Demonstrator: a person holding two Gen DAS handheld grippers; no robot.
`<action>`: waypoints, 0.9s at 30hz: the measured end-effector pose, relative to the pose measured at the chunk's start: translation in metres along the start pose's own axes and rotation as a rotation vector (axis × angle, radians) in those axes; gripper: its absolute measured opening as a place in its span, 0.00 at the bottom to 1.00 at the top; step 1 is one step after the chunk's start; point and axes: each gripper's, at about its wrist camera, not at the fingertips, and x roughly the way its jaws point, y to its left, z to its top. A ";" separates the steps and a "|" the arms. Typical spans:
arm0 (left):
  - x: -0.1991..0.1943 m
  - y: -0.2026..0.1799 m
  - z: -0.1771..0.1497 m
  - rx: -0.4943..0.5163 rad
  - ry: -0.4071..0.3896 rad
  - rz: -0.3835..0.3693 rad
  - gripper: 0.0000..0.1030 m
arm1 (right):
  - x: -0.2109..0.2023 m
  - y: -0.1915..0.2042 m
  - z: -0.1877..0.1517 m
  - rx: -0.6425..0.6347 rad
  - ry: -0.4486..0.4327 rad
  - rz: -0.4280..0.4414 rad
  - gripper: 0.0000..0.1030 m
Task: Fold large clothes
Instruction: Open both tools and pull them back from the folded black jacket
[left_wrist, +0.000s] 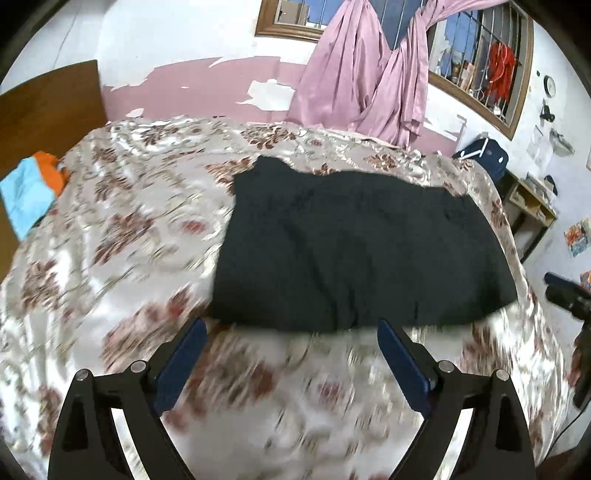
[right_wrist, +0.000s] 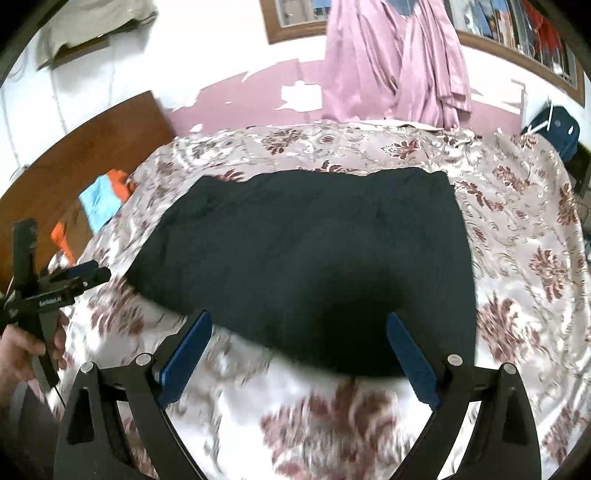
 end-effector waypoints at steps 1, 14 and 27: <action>-0.010 0.003 -0.008 0.004 -0.001 0.001 0.91 | -0.013 0.003 -0.007 -0.008 -0.004 -0.009 0.90; -0.176 0.023 -0.100 0.102 -0.072 -0.002 0.92 | -0.172 0.052 -0.097 0.116 -0.160 -0.012 0.91; -0.151 -0.026 -0.095 -0.065 -0.048 -0.015 0.94 | -0.238 -0.006 -0.139 0.043 -0.141 0.103 0.93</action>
